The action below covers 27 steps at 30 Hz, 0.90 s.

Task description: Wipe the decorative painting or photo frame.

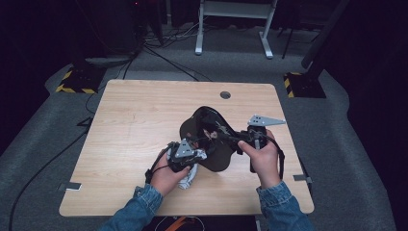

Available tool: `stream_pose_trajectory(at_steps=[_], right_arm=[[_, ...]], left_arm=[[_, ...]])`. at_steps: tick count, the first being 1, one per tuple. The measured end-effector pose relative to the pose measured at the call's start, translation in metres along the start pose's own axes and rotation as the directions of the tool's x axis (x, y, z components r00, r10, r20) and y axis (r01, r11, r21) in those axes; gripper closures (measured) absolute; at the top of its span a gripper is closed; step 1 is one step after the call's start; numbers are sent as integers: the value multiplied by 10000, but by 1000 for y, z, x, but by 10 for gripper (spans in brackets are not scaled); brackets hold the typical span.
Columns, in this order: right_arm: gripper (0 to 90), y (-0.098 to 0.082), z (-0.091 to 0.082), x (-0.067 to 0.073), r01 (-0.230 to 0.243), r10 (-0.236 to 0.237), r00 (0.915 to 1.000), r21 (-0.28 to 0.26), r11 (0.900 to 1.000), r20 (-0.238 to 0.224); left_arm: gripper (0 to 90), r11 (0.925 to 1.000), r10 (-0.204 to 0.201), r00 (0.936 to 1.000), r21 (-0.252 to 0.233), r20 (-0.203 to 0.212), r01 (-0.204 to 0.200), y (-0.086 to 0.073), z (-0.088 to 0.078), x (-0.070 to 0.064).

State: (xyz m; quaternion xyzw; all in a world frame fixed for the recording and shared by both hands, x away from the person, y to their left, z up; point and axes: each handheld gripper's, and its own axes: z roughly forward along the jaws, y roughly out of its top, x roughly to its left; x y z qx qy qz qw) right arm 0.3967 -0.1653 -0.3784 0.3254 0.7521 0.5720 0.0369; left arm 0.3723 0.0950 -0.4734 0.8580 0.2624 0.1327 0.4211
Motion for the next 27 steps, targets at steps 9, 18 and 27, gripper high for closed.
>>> stream_pose_trajectory(at_steps=[9,18,27], right_arm=[[781,-1,-1,-2,-162,162,9998,0,9999,-154],[782,0,-2,-4,-115,115,9999,20,9999,-94],[782,0,-1,-2,-119,119,9999,8,9999,-31]], left_arm=[[802,9996,-82,9990,256,-447,94,-9,-1,9],[802,9983,-368,9935,401,-1079,413,-17,-7,29],[800,9963,-586,9886,549,-1384,667,-20,-8,33]])
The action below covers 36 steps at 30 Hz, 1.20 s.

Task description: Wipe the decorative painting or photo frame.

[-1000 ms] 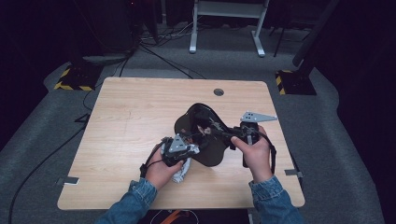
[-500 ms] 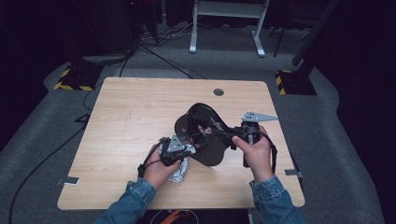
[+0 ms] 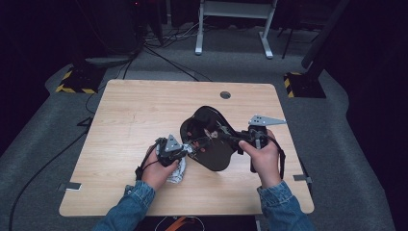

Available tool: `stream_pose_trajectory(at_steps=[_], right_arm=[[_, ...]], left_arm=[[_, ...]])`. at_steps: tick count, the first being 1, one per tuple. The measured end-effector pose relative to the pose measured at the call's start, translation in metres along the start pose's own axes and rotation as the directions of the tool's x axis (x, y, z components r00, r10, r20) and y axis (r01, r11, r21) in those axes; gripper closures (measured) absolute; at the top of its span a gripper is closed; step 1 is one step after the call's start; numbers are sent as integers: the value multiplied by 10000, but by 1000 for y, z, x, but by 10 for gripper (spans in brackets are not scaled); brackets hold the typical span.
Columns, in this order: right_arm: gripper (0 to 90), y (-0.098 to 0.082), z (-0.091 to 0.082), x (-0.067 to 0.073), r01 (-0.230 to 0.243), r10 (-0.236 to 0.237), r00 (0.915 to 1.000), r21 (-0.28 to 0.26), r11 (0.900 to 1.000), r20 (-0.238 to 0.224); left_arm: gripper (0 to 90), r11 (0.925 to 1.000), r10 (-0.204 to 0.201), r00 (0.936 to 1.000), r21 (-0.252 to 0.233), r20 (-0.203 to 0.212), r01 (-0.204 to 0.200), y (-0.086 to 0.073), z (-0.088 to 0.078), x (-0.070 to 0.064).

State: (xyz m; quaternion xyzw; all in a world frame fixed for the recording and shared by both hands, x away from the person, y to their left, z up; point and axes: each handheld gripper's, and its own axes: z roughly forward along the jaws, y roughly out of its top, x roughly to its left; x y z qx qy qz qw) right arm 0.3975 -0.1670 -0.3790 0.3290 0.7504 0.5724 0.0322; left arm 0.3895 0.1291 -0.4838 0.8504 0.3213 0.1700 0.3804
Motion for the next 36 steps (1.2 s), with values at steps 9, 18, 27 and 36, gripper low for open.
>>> stream_pose_trajectory(at_steps=[9,18,27,36], right_arm=[[780,0,1,1,-48,48,10000,-37,10000,-24],[777,0,0,0,-115,114,9999,-80,9999,-44],[776,0,0,0,-108,108,9999,-101,9999,21],[770,0,-1,-1,-274,273,9995,-37,9996,-160]], left_arm=[[798,9988,407,9977,246,543,-421,3,8,-18],[796,9951,830,9910,454,1055,-881,8,16,-36],[795,9909,1222,9822,382,1427,-1289,14,23,-52],[799,9920,1048,9870,569,1217,-1124,7,20,-40]])
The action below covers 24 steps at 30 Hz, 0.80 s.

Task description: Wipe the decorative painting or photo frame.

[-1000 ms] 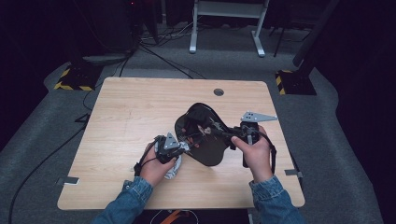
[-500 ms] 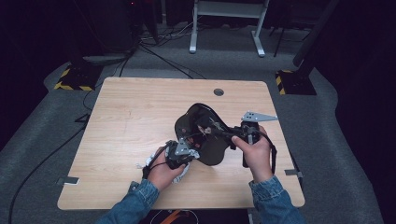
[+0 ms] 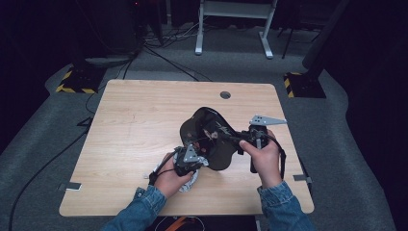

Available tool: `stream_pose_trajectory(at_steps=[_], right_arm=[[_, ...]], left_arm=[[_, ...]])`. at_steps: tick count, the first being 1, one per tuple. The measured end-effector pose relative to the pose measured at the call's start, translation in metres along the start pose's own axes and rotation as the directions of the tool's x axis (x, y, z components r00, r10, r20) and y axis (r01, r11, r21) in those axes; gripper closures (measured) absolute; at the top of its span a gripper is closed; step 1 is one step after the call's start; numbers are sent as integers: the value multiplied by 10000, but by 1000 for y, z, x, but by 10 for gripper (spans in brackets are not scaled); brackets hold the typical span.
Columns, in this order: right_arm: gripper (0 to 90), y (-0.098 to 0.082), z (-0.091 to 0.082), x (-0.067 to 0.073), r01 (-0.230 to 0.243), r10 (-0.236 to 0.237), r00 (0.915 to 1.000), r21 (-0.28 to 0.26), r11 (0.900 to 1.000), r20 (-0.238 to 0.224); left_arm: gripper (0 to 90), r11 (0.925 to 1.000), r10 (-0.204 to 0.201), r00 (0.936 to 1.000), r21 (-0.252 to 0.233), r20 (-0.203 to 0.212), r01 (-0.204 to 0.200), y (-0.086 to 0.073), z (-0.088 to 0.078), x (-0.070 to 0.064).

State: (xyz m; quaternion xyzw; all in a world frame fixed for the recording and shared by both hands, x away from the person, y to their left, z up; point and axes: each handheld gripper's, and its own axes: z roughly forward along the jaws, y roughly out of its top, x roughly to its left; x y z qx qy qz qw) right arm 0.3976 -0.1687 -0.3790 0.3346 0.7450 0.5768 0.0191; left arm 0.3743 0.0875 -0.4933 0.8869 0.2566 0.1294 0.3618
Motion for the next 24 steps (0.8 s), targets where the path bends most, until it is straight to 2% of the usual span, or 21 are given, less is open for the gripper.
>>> stream_pose_trajectory(at_steps=[7,9,13,16,21,24], right_arm=[[771,0,0,-1,-24,24,10000,-8,10000,4],[772,0,0,-1,-23,23,10000,-16,10000,46],[778,0,0,-2,-5,5,9999,-25,10000,121],[788,0,1,-1,276,-275,9994,-36,9996,232],[790,1,0,-1,362,-360,9990,-75,9993,275],[790,1,1,-1,436,-434,9987,-57,9990,252]], left_arm=[[799,9997,-260,9989,-14,-379,260,-6,-5,12],[799,9993,-360,9976,29,-597,363,-9,-7,18],[802,9986,-531,9956,41,-771,536,-12,-10,24],[802,9975,-706,9935,-90,-896,701,-15,-15,29],[802,9940,-1021,9901,-484,-967,977,-19,-37,35],[802,9932,-1005,9889,-704,-1094,932,-20,-55,35]])
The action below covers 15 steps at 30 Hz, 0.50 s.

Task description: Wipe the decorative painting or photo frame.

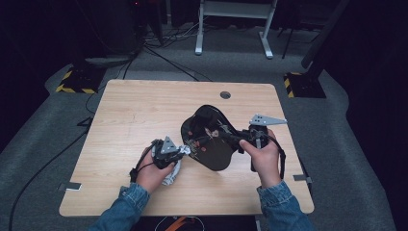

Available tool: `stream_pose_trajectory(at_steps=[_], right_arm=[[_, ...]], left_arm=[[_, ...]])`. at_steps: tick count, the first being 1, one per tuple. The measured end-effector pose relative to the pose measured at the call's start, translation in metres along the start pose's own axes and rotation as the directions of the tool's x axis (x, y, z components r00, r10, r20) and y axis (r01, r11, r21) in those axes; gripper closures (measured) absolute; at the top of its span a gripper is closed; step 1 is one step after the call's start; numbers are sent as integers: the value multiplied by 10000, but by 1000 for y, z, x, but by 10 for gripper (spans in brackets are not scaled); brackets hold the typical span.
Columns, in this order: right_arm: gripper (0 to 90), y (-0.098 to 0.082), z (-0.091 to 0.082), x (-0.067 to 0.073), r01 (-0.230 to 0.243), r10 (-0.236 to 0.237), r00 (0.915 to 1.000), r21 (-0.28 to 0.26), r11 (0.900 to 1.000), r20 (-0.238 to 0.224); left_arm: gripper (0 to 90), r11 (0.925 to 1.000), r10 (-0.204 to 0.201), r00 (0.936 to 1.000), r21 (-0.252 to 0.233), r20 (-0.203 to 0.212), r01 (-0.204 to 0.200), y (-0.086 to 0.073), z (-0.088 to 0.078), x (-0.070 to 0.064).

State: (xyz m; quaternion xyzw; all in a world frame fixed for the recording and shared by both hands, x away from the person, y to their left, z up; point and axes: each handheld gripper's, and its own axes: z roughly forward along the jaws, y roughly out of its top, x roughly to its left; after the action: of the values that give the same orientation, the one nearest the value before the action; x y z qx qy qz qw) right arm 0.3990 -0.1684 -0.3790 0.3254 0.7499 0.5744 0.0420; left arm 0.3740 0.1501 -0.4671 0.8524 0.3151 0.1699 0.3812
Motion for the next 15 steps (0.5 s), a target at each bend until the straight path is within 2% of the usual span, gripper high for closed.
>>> stream_pose_trajectory(at_steps=[5,7,8,9,12,15], right_arm=[[791,0,1,2,144,-144,9999,0,9999,27],[791,0,1,2,186,-186,9998,7,9998,32],[792,1,1,2,222,-222,9997,16,9998,41],[792,1,1,2,222,-222,9997,16,9998,41],[792,1,1,2,262,-263,9996,27,9997,36],[792,1,2,2,311,-311,9995,30,9995,39]], left_arm=[[802,9992,-22,9996,-390,-277,11,-1,-30,4],[803,9988,-110,9993,-474,-353,93,-1,-35,4],[804,9980,-238,9993,-594,-294,220,-2,-45,3],[804,9980,-238,9993,-594,-294,220,-2,-45,3],[804,9980,-69,9999,-633,-122,61,-4,-57,-5],[804,9981,100,9999,-615,98,-94,-5,-59,-11]])
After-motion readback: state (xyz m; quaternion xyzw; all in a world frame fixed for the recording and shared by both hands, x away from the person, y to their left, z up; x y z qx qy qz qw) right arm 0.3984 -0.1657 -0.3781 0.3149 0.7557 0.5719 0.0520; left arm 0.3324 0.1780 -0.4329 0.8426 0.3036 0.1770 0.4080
